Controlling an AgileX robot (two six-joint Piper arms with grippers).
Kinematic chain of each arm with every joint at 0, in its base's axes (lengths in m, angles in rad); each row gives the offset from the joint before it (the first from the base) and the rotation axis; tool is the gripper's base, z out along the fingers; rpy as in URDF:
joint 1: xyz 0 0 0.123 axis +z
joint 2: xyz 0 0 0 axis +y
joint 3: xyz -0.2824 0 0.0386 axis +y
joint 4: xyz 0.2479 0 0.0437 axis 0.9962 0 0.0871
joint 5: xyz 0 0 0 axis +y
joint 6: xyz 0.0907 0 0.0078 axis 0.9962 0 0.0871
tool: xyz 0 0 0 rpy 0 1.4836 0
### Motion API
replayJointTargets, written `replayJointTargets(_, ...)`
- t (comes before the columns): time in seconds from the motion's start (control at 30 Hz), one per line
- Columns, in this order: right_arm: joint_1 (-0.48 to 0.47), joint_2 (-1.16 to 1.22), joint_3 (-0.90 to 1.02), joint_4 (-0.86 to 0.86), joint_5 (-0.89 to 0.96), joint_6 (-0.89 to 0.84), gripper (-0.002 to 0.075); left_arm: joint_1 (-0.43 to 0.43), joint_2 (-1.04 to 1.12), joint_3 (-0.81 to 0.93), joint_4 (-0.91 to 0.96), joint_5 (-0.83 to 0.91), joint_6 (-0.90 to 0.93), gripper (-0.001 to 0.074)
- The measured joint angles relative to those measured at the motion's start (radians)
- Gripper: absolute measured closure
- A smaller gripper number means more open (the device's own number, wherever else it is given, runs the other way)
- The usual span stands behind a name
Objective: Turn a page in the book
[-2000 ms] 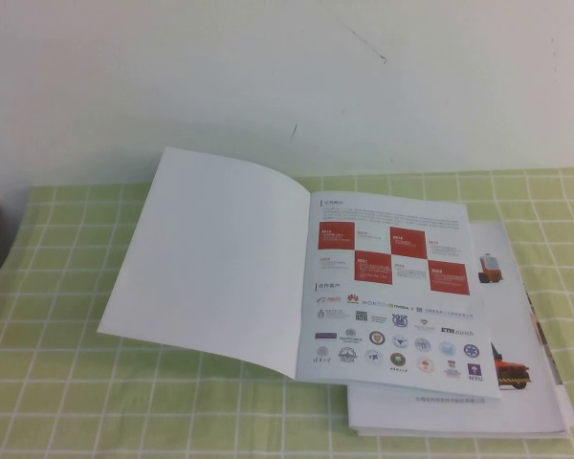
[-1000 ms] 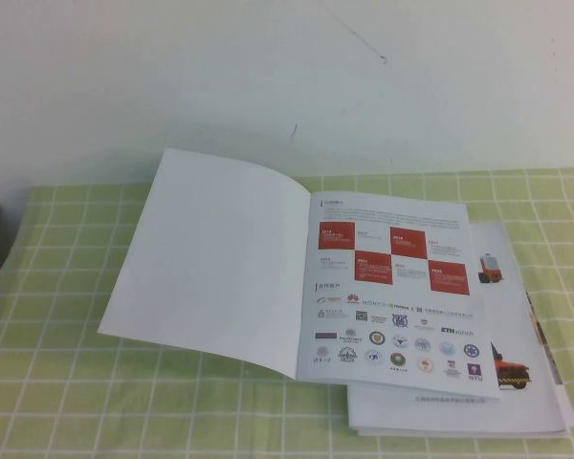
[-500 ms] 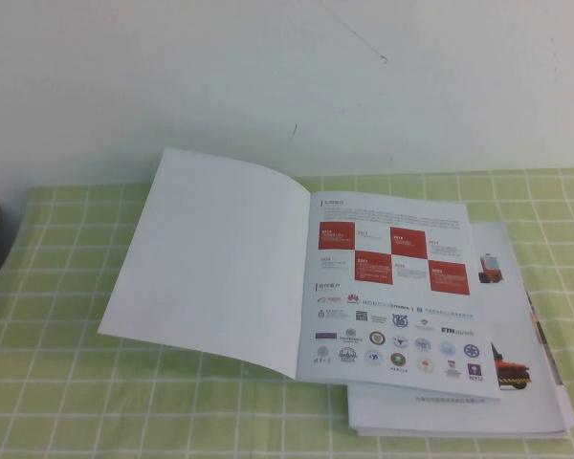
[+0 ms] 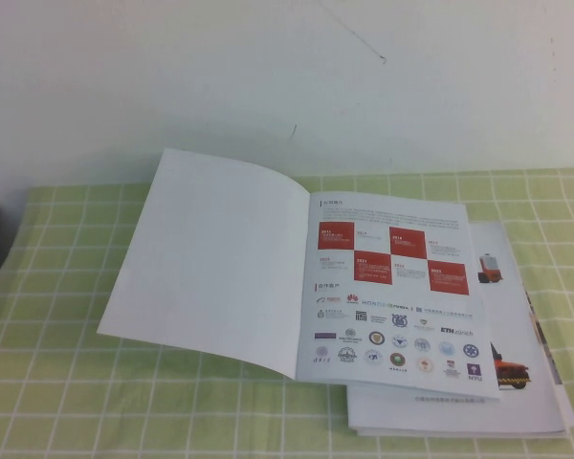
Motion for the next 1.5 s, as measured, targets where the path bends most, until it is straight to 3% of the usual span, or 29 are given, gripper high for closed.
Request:
replayJointTargets(0.23, -0.143, 0.0, 0.083, 0.236, -0.159, -0.263, 0.0729, 0.0, 0.0, 0.0, -0.001, 0.0, 0.0, 0.0738)
replayJointTargets(0.4, -0.206, 0.0, 0.084, 0.241, -0.142, -0.262, 0.0729, 0.0, 0.0, 0.0, -0.001, 0.0, 0.0, 0.0738)
replayJointTargets(1.27, -0.206, 0.0, 0.081, 0.253, -0.129, -0.251, 0.0729, 0.0, 0.0, 0.0, -0.001, -0.002, 0.002, 0.0738)
replayJointTargets(1.5, -0.206, 0.0, 0.081, 0.255, -0.129, -0.251, 0.0729, 0.0, 0.0, 0.0, -0.001, 0.045, -0.145, 0.0738)
